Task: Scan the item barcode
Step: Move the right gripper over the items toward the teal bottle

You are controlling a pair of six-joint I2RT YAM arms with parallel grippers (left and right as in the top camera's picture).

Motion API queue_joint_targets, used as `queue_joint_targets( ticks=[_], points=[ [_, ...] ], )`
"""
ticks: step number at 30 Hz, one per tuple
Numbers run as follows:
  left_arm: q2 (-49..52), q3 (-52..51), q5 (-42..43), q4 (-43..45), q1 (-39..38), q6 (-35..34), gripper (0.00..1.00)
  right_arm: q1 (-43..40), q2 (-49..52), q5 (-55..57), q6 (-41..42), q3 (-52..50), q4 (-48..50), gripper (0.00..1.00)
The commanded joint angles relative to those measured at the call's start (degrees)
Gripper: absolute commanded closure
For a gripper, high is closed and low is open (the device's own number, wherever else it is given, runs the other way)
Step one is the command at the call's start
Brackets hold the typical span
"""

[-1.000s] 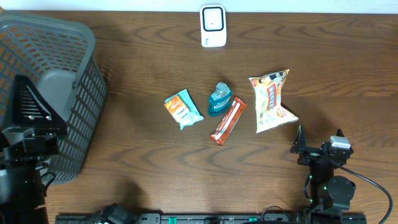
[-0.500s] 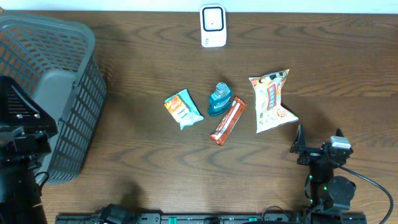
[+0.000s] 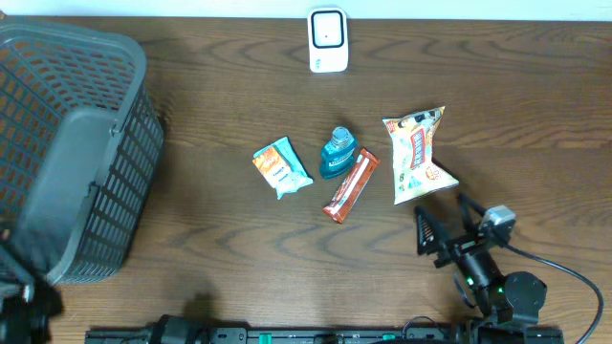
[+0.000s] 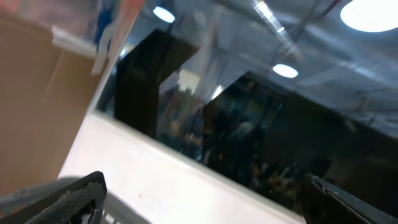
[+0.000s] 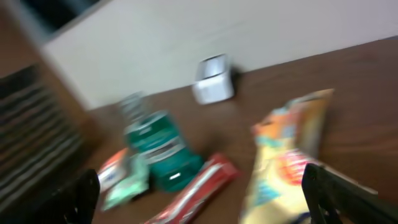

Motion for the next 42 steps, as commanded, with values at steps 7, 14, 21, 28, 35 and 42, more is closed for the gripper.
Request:
queue_joint_targets(
  ticks=[7, 14, 21, 28, 35, 42],
  points=[
    [-12.6, 0.5, 23.7, -0.3, 8.1, 1.8, 0.02, 0.1, -0.1, -21.6, 5.6, -0.1, 1.3, 0.01],
    [-22.7, 3.3, 26.0, -3.0, 12.2, 3.3, 0.02, 0.1, -0.1, -29.1, 21.0, -0.1, 24.1, 0.01],
    [-26.2, 6.5, 27.3, -5.5, 12.2, 3.3, 0.02, 0.1, 0.1, -21.9, 33.6, -0.1, 31.3, 0.01],
    [-26.4, 6.6, 27.5, -5.6, 12.9, 3.3, 0.02, 0.0, 6.7, -14.8, 29.5, 4.2, 13.6, 0.01],
    [-26.4, 6.6, 27.5, -5.8, 12.9, 3.3, 0.02, 0.3, 22.7, -8.1, 23.3, 22.0, 1.6, 0.01],
    [-26.4, 6.6, 27.5, -6.2, 12.9, 3.3, 0.02, 8.6, 37.7, 12.7, 19.7, 43.1, -23.0, 0.01]
  ],
)
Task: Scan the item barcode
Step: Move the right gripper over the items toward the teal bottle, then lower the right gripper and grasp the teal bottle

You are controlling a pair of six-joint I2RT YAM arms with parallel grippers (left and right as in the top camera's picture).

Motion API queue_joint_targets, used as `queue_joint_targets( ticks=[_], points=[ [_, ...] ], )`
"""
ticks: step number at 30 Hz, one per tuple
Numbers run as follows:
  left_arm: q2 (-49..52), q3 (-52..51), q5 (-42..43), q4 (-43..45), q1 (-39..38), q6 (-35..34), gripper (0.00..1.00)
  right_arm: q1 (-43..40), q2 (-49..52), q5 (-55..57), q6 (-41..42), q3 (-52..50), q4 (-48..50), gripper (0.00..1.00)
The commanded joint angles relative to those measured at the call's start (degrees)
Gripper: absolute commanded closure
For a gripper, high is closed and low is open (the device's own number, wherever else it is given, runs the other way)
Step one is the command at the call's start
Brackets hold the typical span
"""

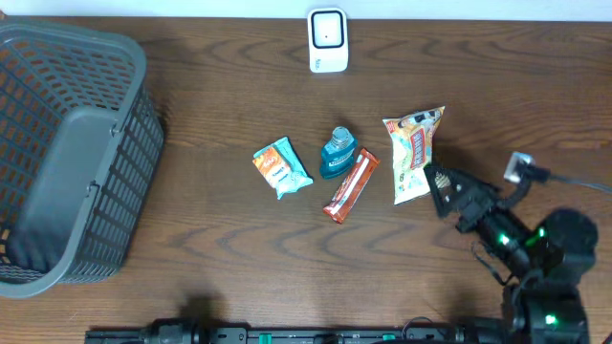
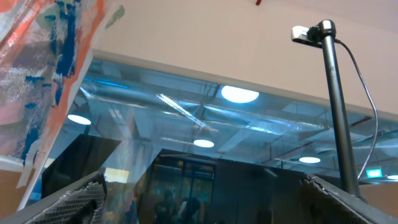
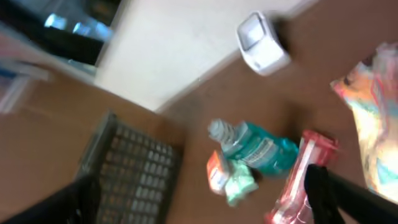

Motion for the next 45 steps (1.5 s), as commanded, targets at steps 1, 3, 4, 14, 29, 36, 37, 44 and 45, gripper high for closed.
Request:
queue_joint_targets(
  ticks=[1, 3, 4, 14, 29, 36, 37, 44, 45],
  points=[
    [0.0, -0.1, 1.0, 0.2, 0.2, 1.0, 0.02, 6.2, 6.1, 18.1, -1.7, 8.7, -9.2, 0.01],
    [0.0, -0.1, 1.0, 0.2, 0.2, 1.0, 0.02, 10.6, 9.2, 24.4, -0.1, 12.7, -14.0, 0.01],
    [0.0, -0.1, 1.0, 0.1, 0.2, 1.0, 0.02, 13.3, 11.0, 25.3, -0.1, 14.5, -15.2, 0.01],
    [0.0, -0.1, 1.0, -0.2, 0.2, 1.0, 0.02, 27.1, 20.9, 23.8, 0.5, 16.2, -8.7, 0.01],
    [0.0, -0.1, 0.9, -0.2, 0.2, 1.0, 0.02, 31.5, 52.4, 29.0, 12.9, 40.3, -22.6, 0.08],
    [0.0, -0.1, 0.9, -0.4, 0.2, 1.0, 0.02, 34.9, 60.3, 43.2, 29.6, 59.6, -43.8, 0.12],
    [0.0, -0.1, 0.9, -0.4, 0.2, 1.0, 0.02, 35.0, 61.2, 43.0, 31.0, 60.5, -43.9, 0.12],
    [0.0, -0.1, 0.9, -0.4, 0.2, 1.0, 0.02, 35.0, 69.5, 41.9, 38.1, 60.9, -43.5, 0.13],
    [0.0, -0.1, 0.9, -0.4, 0.2, 1.0, 0.02, 35.0, 70.8, 41.2, 38.3, 60.9, -43.3, 0.14]
  ],
)
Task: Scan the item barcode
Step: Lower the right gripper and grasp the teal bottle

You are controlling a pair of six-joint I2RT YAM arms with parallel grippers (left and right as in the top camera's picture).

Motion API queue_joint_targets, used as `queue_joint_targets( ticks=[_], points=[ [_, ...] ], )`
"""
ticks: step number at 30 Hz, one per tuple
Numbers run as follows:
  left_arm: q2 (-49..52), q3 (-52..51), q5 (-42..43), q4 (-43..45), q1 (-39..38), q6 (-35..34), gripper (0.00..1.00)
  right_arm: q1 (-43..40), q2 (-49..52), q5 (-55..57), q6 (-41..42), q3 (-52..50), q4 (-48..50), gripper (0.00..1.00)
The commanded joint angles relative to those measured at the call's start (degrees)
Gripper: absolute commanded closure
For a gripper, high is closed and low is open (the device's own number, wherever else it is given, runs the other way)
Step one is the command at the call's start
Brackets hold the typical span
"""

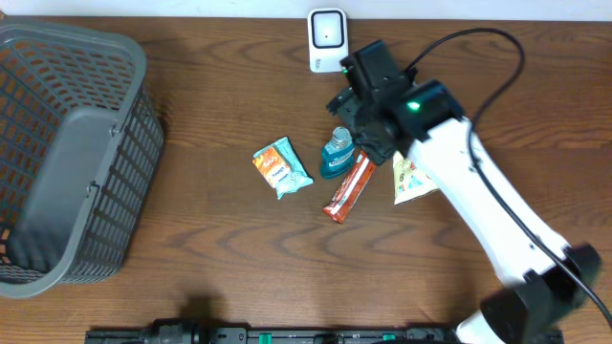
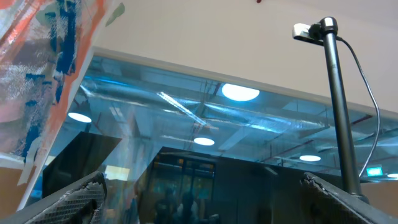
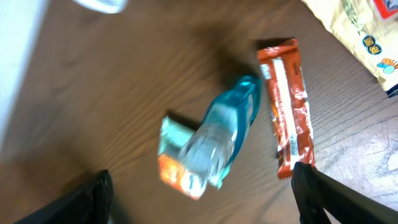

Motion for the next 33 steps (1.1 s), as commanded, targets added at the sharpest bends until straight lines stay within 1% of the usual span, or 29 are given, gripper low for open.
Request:
queue_joint_targets(
  ticks=[1, 4, 8, 11, 12, 13, 16, 17, 20, 21, 23, 26, 30, 32, 33],
  points=[
    [0.0, -0.1, 0.9, 0.1, 0.2, 1.0, 0.02, 0.1, 5.8, 0.2, 4.7, 0.1, 0.5, 0.14],
    [0.0, -0.1, 0.9, 0.1, 0.2, 1.0, 0.02, 0.2, 8.5, -0.7, 4.3, 0.1, 2.8, 0.15],
    [0.0, -0.1, 0.9, 0.1, 0.2, 1.0, 0.02, 0.1, 11.2, -2.8, 4.3, 0.0, 3.3, 0.17],
    [0.0, -0.1, 0.9, 0.1, 0.2, 1.0, 0.02, 0.2, 13.2, -4.2, 4.3, 0.0, 3.3, 0.27],
    [0.0, -0.1, 0.9, 0.1, 0.2, 1.0, 0.02, 0.2, 13.9, -4.9, 4.2, 0.0, 3.2, 0.36],
    [0.0, -0.1, 0.9, 0.1, 0.2, 1.0, 0.02, 0.2, 14.8, -5.7, 3.9, 0.0, 3.1, 0.40],
    [0.0, -0.1, 0.9, 0.1, 0.2, 1.0, 0.02, 0.4, 16.8, -7.8, 1.0, 0.0, 3.0, 0.46],
    [0.0, -0.1, 0.9, 0.1, 0.2, 1.0, 0.02, 0.5, 17.6, -7.9, -0.9, 0.0, 2.7, 0.51],
    [0.0, -0.1, 0.6, 0.1, 0.2, 1.0, 0.02, 0.5, 18.0, -8.1, -6.0, 0.0, 2.0, 0.59],
    [0.0, -0.1, 0.3, 0.1, 0.2, 1.0, 0.02, 0.4, 17.9, -8.4, -8.6, 0.1, 2.1, 0.64],
    [0.0, -0.1, -0.8, 0.1, 0.2, 1.0, 0.02, 0.2, 17.7, -8.7, -14.8, 0.2, 2.2, 0.67],
    [0.0, -0.1, -2.4, 0.0, 0.2, 1.0, 0.02, -0.3, 17.1, -8.7, -27.1, 0.7, 2.3, 0.68],
    [0.0, -0.1, -2.5, -0.2, 0.2, 1.0, 0.02, -1.9, 15.6, -8.9, -44.4, 2.6, 2.3, 0.67],
    [0.0, -0.1, -2.5, -0.2, 0.2, 1.0, 0.02, -2.3, 15.0, -8.9, -53.5, 3.4, 3.0, 0.69],
    [0.0, -0.1, -2.5, -0.2, 0.2, 1.0, 0.02, -2.4, 14.8, -8.9, -56.7, 3.6, 3.2, 0.69]
  ],
)
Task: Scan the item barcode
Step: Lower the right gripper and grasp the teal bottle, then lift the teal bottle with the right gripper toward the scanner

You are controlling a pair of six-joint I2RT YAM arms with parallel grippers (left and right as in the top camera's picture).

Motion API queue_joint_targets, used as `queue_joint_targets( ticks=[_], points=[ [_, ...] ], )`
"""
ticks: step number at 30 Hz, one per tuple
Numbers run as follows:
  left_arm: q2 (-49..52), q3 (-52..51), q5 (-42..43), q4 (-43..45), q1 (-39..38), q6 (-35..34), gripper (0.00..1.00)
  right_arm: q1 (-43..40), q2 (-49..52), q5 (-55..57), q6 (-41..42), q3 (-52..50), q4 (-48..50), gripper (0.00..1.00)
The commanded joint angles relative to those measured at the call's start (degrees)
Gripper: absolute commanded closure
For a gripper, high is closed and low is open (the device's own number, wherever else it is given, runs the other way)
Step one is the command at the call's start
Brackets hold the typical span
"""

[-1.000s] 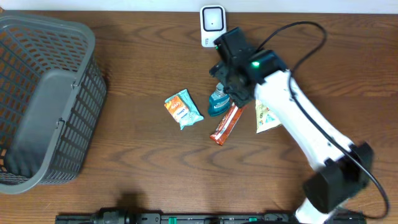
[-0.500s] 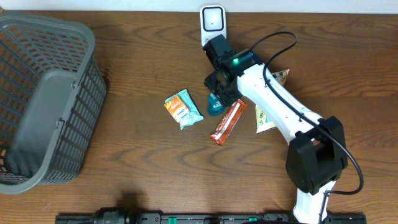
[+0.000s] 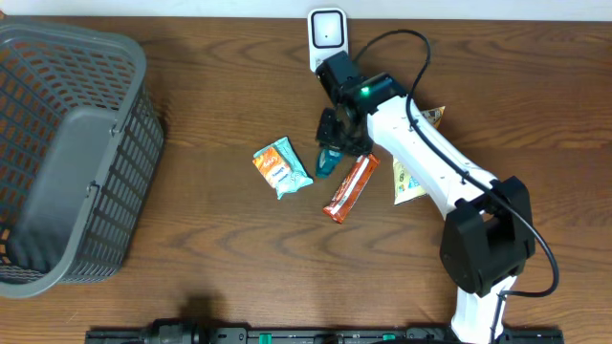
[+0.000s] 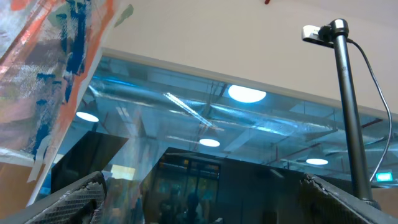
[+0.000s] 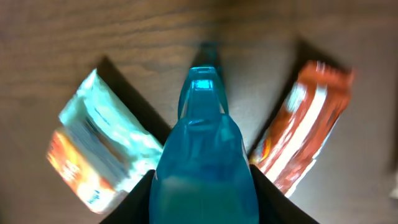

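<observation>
A small teal bottle (image 3: 328, 161) lies mid-table, in front of the white barcode scanner (image 3: 327, 38) at the far edge. My right gripper (image 3: 335, 136) is down over the bottle. In the right wrist view the teal bottle (image 5: 202, 149) fills the gap of the right gripper (image 5: 202, 182), and both black fingers press its sides. My left gripper (image 4: 208, 200) is out of the overhead view. It points up at a ceiling, open, with nothing between its fingers.
An orange and teal packet (image 3: 281, 167) lies just left of the bottle, a red snack bar (image 3: 350, 186) just right of it. A chips bag (image 3: 413, 162) sits further right, partly under my arm. A grey mesh basket (image 3: 72, 153) fills the left side.
My right gripper was open above the bottle, near the scanner. Now it is lower, with its fingers against the bottle's sides. The left wrist view is nearly unchanged.
My right arm was first at the table's front right, with the left arm at the front left corner. Then the right gripper was beside the chips bag and the left arm had left the overhead view. Later it hung over the bottle, and now grips it.
</observation>
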Motion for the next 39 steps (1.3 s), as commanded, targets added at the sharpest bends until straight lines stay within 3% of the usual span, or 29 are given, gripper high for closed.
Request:
queue_joint_targets(
  ticks=[1, 5, 10, 28, 29, 35, 36, 39],
  points=[
    [0.0, -0.1, -0.7, 0.0, 0.2, 1.0, 0.02, -1.2, -0.8, 0.3, -23.0, 2.8, 0.5, 0.69],
    [0.0, -0.2, -0.7, 0.0, 0.2, 1.0, 0.02, -1.2, -0.8, -1.3, -31.6, 2.9, 0.3, 0.73],
    [0.0, -0.7, -0.7, 0.1, 0.2, 1.0, 0.02, -1.0, -0.8, -2.6, -39.4, 2.9, -0.2, 0.69],
    [0.0, -0.7, -0.9, 0.1, 0.2, 1.0, 0.02, -0.7, -1.0, -0.4, -42.1, 4.1, -10.1, 0.59],
    [0.0, -0.7, -1.0, 0.1, 0.2, 1.0, 0.02, -0.7, -1.0, -0.3, -41.8, 4.1, -10.2, 0.55],
    [0.0, -0.7, -1.1, 0.1, 0.2, 1.0, 0.02, -0.7, -1.0, 0.3, -39.6, 4.2, -9.5, 0.06],
    [0.0, -0.7, -1.2, 0.1, 0.2, 1.0, 0.02, -0.7, -1.1, 0.2, -39.2, 4.5, -9.6, 0.01],
    [0.0, -0.7, -1.1, 0.1, 0.2, 1.0, 0.02, -0.7, -1.2, -0.1, -36.9, 5.9, -9.8, 0.01]
  ],
)
